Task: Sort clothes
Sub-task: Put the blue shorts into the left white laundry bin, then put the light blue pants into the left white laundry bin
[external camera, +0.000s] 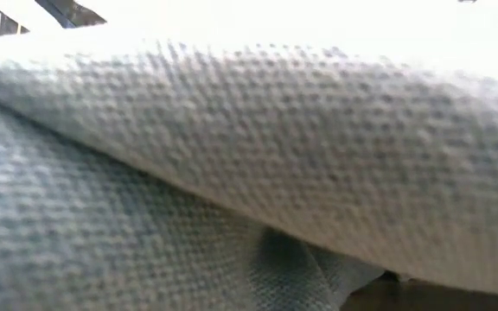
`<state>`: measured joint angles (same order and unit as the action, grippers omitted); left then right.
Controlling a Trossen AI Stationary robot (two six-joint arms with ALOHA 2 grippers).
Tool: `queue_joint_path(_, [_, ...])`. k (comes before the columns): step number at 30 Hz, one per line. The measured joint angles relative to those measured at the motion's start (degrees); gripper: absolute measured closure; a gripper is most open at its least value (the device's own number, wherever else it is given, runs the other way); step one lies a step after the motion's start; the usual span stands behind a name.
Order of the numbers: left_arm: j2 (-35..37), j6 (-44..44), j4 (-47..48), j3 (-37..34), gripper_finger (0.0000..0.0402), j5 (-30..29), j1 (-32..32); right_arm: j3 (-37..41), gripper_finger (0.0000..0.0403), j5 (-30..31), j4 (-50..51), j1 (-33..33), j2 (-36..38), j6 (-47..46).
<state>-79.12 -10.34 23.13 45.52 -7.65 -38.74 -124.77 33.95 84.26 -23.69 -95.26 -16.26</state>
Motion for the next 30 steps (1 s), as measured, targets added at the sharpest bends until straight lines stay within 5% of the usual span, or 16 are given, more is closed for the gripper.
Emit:
queue_joint_path(5, [-5.9,0.2,-1.8,0.4,0.0401,4.1,0.1,0.0,0.0325,9.4,5.8,-4.0,-3.8,-8.4])
queue_joint_path(12, [-0.7,1.3,13.3,10.7,0.0401,6.7,2.3,0.1,0.0325,10.4,5.7,-6.7,-9.9,-7.6])
queue_joint_path(20, [8.4,-0.6,27.1,26.3,0.0401,6.4,7.5,0.1,0.0325,-3.6,3.7,-7.3,-16.8,3.9])
queue_joint_path(24, [12.8,0.7,27.2,30.5,0.0401,6.1,10.4,0.4,0.0325,-4.1,1.4,-7.3,-19.1,6.4])
queue_joint_path(30, [21.7,0.0,26.8,28.6,0.0401,1.6,18.8,19.3,0.0325,-2.4,-4.7,-7.1,-13.8,-0.3])
